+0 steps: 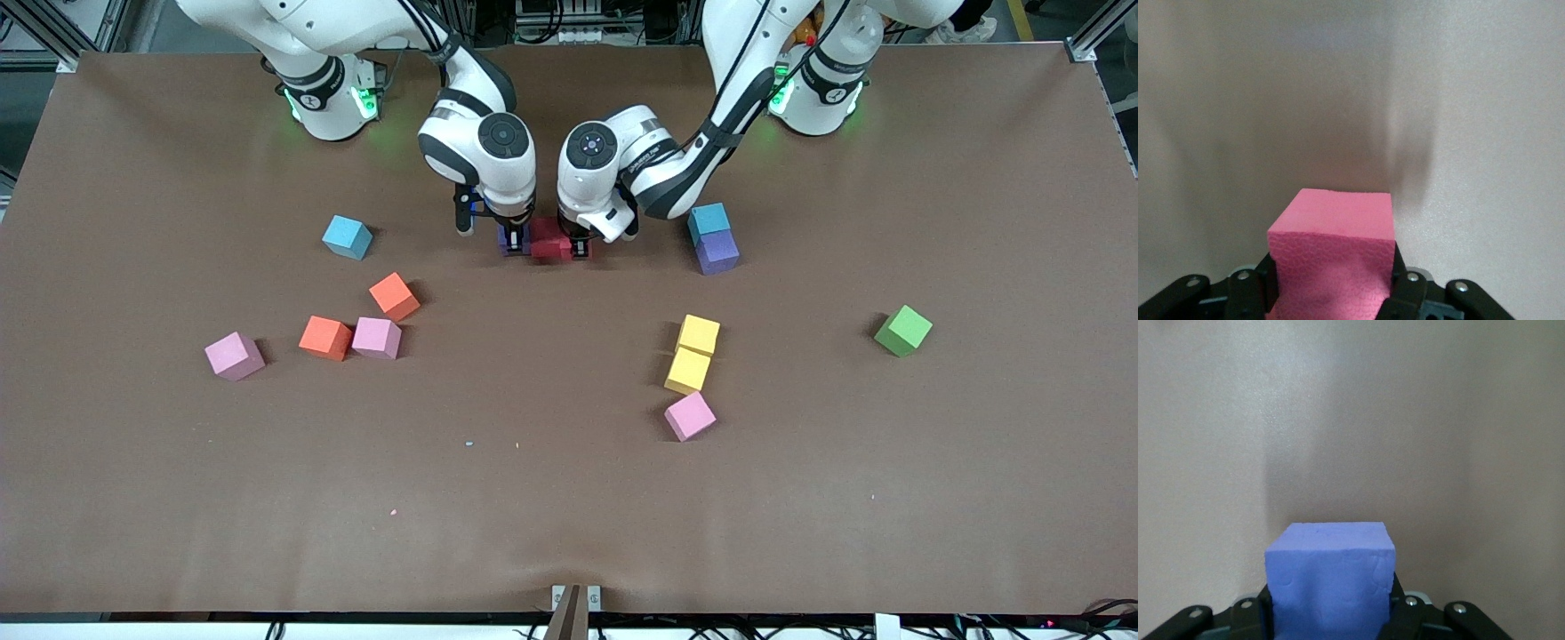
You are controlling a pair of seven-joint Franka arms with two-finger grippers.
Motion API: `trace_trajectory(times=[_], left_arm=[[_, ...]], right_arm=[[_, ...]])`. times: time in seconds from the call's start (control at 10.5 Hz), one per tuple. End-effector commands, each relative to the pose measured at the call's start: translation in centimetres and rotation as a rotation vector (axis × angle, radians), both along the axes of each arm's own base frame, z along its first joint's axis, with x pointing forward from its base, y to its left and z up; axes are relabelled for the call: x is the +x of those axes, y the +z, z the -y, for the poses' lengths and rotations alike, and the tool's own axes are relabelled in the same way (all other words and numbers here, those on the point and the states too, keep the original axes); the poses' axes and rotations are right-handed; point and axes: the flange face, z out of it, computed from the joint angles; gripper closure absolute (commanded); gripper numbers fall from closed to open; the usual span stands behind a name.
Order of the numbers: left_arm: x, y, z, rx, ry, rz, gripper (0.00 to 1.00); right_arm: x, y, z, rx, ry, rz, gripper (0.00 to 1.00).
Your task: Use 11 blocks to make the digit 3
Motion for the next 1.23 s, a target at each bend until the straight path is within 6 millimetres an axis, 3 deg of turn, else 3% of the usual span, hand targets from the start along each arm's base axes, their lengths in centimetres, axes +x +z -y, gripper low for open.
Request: trace_trajectory(times=[0.0,0.28,0.38,0.47,0.57,0.66,0.76,0.85,1.14], left_arm=[[-0.3,-0.3,0.6,-0.005,0.018,0.018,0.76],[-0.3,-0.3,0.6,-0.006,0.015,0.021,0.34],[-0.4,-0.3,0.7,-0.003,0.004,0.028,0.27],[-0.4,-0.5,0.6,0.002,-0.001,0.028,0.09],[-0.4,-0.6,0.6,0.002,-0.002,0.027,0.0],[-0.6,-0.6,0.7,0.003,-0.008,0.029,0.0],[-0.6,-0.7,0.7,0.004,-0.008,0.028,0.0],[-0.6,-0.6,0.7,0.003,-0.008,0.029,0.0],[-0.6,-0.5,0.6,0.006,-0.009,0.03,0.0]], right_arm=[[-0.4,-0.9,-0.4,0.015,-0.018,0.01,1.0],[-0.2,-1.0,-0.3,0.014,-0.027,0.011,1.0],[0.1,-0.9,-0.3,0.016,-0.03,0.013,1.0],[0.5,-1.0,0.0,0.013,-0.039,0.016,1.0],[0.9,-0.9,0.2,0.012,-0.047,0.019,0.97],[1.1,-1.0,0.4,0.009,-0.049,0.019,0.87],[1.1,-0.9,0.3,0.009,-0.044,0.018,0.52],[0.8,-1.1,0.3,-0.006,-0.027,0.017,0.01],[1.7,-0.3,0.4,-0.034,-0.039,0.007,0.0]])
